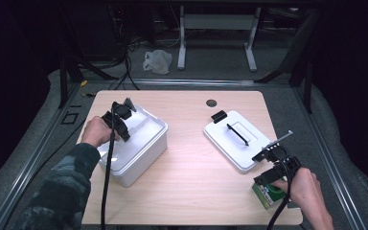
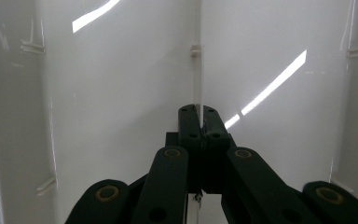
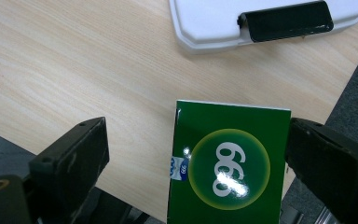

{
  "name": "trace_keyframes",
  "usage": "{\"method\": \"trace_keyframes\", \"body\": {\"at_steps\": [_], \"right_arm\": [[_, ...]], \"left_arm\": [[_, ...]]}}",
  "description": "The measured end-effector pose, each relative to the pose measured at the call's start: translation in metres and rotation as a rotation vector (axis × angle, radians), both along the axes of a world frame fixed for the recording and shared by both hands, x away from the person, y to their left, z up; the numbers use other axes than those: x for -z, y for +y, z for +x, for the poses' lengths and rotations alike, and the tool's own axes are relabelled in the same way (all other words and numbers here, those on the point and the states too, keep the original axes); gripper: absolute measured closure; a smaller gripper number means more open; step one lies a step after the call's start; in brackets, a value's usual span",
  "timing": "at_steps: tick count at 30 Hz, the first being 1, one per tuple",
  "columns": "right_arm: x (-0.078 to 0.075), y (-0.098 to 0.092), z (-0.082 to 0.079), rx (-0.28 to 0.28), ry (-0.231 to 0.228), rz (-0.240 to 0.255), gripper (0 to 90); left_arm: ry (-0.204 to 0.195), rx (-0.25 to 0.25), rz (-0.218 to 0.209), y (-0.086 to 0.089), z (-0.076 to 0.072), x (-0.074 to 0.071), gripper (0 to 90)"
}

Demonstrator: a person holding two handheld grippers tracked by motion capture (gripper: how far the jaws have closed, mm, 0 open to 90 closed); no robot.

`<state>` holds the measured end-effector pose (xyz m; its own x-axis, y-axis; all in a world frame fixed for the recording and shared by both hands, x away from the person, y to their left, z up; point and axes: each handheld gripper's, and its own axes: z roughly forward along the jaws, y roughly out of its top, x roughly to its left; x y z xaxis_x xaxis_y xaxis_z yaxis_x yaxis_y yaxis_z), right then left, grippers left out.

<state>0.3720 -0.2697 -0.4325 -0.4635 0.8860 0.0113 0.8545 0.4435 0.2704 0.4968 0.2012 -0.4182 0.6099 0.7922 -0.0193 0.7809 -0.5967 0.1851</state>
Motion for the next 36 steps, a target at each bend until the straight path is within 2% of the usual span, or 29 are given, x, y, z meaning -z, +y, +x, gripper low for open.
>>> {"method": "trace_keyframes", "body": {"at_steps": [16, 17, 18, 21, 31, 36], "right_arm": [[0.001, -0.002, 0.001, 0.003, 0.005, 0.0, 6.2], [0.001, -0.002, 0.001, 0.003, 0.005, 0.0, 6.2], [0.001, -0.002, 0.001, 0.003, 0.005, 0.0, 6.2], [0.002, -0.002, 0.001, 0.001, 0.007, 0.0, 6.3], [0.003, -0.002, 0.001, -0.001, 0.007, 0.001, 6.5], [0.002, -0.002, 0.001, -0.002, 0.011, 0.001, 6.5]], "left_arm": [[-0.018, 0.257, 0.011, -0.039, -0.023, -0.002, 89.9], [-0.015, 0.29, 0.007, -0.046, -0.026, -0.002, 89.9], [-0.015, 0.29, 0.007, -0.046, -0.026, -0.002, 89.9], [-0.016, 0.337, 0.01, -0.056, -0.031, -0.001, 89.9], [-0.023, 0.53, 0.011, -0.091, -0.049, -0.001, 89.9], [-0.029, 0.61, 0.013, -0.108, -0.059, -0.001, 89.9]]}}
